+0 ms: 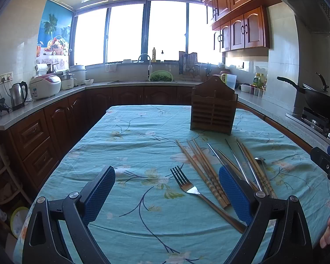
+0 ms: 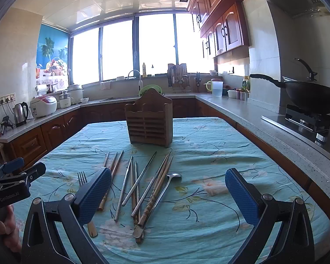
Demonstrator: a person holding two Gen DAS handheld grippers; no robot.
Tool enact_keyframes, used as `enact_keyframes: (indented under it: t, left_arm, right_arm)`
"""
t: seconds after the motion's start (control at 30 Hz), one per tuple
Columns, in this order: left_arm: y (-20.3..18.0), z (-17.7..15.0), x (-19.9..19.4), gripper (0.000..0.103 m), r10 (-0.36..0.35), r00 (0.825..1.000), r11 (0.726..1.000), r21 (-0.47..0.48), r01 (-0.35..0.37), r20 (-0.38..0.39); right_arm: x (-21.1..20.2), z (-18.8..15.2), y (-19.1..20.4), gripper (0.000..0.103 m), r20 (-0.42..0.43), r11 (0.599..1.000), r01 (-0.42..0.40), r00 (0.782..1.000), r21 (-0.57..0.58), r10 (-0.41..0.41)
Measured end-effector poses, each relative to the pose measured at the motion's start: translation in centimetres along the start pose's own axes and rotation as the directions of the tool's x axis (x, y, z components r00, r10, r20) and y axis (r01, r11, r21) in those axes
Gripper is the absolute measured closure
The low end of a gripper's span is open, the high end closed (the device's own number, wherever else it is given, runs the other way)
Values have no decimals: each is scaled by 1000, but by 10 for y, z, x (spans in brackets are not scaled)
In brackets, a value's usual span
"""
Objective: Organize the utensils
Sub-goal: 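Move both tools down toward the pile of utensils on the tablecloth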
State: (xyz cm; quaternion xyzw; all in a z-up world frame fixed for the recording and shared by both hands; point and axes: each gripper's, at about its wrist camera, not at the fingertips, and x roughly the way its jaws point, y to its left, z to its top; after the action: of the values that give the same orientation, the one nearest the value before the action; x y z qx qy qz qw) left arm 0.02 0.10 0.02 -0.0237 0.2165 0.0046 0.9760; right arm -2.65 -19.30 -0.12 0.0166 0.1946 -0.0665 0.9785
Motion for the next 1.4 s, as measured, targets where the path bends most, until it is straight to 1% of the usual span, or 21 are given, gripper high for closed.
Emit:
enact_keyframes:
  t: [0.27, 0.33, 0.4, 0.6, 0.83, 0.93, 1.03, 1.07, 1.13, 1.23, 1.27, 1.3, 1.37, 1.4]
  left_arm:
    - [3, 2, 0, 7, -1, 1000, 1000, -5, 1, 1]
    - [11, 2, 28, 7, -2, 1000, 1000, -7, 2, 0]
    - [8, -4, 28, 7, -2, 1000, 1000, -7, 2, -1]
    - [8, -3, 33, 7, -3, 1000, 1000, -13, 3, -9]
    - [14, 0, 43, 7, -14, 999, 999, -37, 12, -49]
    - [18, 2, 52, 8, -27, 995, 998, -63, 21, -96]
    - [23, 6, 64, 8, -40, 988, 997, -78, 29, -146]
    - [25, 7, 69, 8, -48, 984, 995, -90, 33, -172]
    - [27, 11, 80, 8, -54, 977, 996, -84, 38, -208]
    - [29, 16, 95, 11, -57, 962, 996, -76, 38, -269]
    - [30, 18, 99, 13, -52, 954, 997, -65, 34, -296]
    - [32, 20, 104, 15, -52, 946, 997, -63, 34, -320]
    - [34, 25, 115, 17, -58, 938, 997, -65, 37, -343]
    - [35, 26, 119, 20, -59, 941, 997, -61, 41, -334]
  right_arm:
    - [1, 0, 0, 0, -8, 1000, 2, 1000, 4, -2]
    - [1, 0, 0, 0, -11, 1000, 2, 1000, 6, -2]
    - [0, 0, 0, 0, -12, 1000, 1, 1000, 7, -1]
    - [1, -1, 0, 0, -19, 1000, 1, 1000, 11, 0]
    - [6, 0, 0, 0, -45, 1000, -7, 999, 21, 8]
    - [11, 2, -3, 0, -62, 999, -11, 998, 31, 13]
    - [18, 3, -6, 0, -89, 999, -17, 996, 46, 21]
    - [21, 3, -8, 0, -102, 998, -21, 994, 55, 26]
    - [27, 5, -12, 0, -129, 996, -32, 991, 82, 43]
    - [39, 6, -19, 1, -173, 991, -51, 982, 127, 72]
    - [44, 7, -22, 1, -185, 988, -58, 979, 141, 84]
    - [48, 7, -24, 2, -200, 986, -62, 975, 155, 93]
    - [57, 7, -29, 8, -235, 978, -82, 964, 190, 126]
    - [63, 7, -31, 14, -253, 973, -95, 956, 211, 149]
